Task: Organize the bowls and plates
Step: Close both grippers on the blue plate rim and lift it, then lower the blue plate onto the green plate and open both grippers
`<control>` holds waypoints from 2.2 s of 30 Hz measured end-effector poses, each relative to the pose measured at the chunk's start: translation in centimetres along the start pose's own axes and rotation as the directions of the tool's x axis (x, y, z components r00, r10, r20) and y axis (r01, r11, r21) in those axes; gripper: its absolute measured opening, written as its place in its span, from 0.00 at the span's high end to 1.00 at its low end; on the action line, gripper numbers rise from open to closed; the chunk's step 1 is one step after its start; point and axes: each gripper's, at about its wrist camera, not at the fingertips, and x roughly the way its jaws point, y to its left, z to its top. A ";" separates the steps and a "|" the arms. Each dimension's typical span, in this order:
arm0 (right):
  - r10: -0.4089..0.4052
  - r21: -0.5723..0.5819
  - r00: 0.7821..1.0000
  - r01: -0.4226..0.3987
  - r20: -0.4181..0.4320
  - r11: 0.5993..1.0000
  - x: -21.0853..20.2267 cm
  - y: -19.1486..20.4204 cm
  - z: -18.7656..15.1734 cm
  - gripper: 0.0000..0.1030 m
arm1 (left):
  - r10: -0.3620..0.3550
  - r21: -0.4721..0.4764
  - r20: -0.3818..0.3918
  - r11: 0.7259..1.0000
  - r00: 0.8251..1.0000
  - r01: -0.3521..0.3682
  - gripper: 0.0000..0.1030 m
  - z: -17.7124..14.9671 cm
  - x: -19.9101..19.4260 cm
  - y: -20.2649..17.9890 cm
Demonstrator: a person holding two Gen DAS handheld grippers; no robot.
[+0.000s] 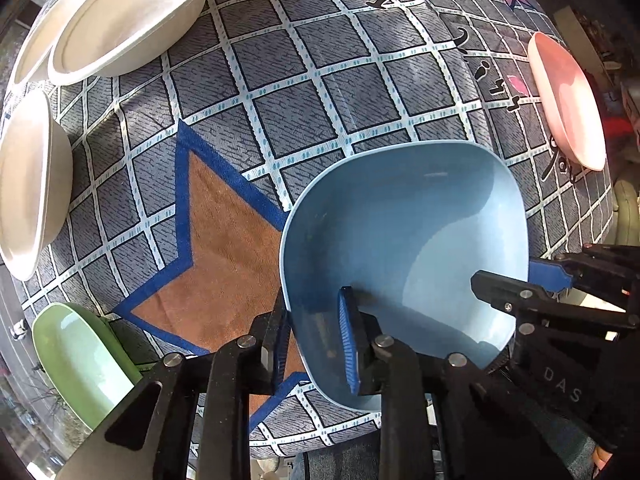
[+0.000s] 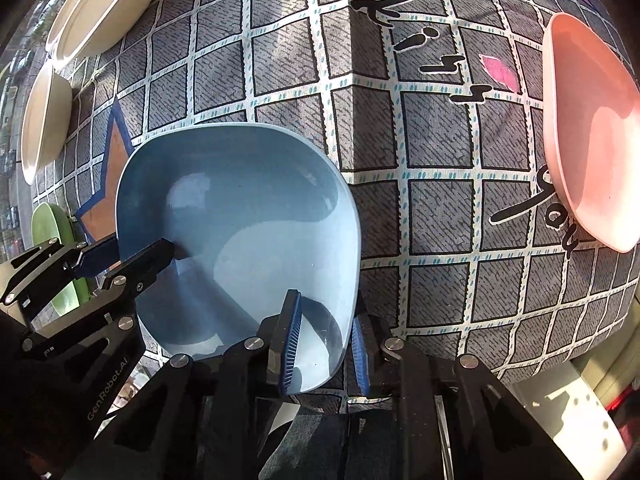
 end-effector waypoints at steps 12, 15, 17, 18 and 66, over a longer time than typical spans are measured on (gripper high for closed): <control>-0.066 -0.176 0.998 0.067 0.014 0.982 0.9 7.7 0.8 0.74 | 0.003 -0.090 0.047 0.996 0.999 0.001 0.75 -1.0 -1.4 2.0; -0.076 -0.219 0.997 0.082 0.033 0.972 0.0 10.0 1.2 0.74 | 0.003 -0.114 0.051 0.993 0.999 0.003 0.75 -1.5 -3.4 2.8; -0.084 -0.247 0.995 0.092 0.045 0.965 -0.5 11.4 1.3 0.74 | -0.006 -0.136 0.057 0.991 0.998 0.013 0.75 -2.0 -5.4 5.1; -0.087 -0.260 0.995 0.097 0.051 0.961 -0.6 12.4 1.6 0.74 | -0.003 -0.148 0.063 0.989 0.998 0.012 0.75 -2.1 -5.5 5.3; -0.097 -0.631 0.995 0.100 0.039 0.769 6.9 36.0 1.2 0.31 | 0.191 -0.596 0.089 0.796 0.978 -0.101 0.26 -11.6 -7.8 19.5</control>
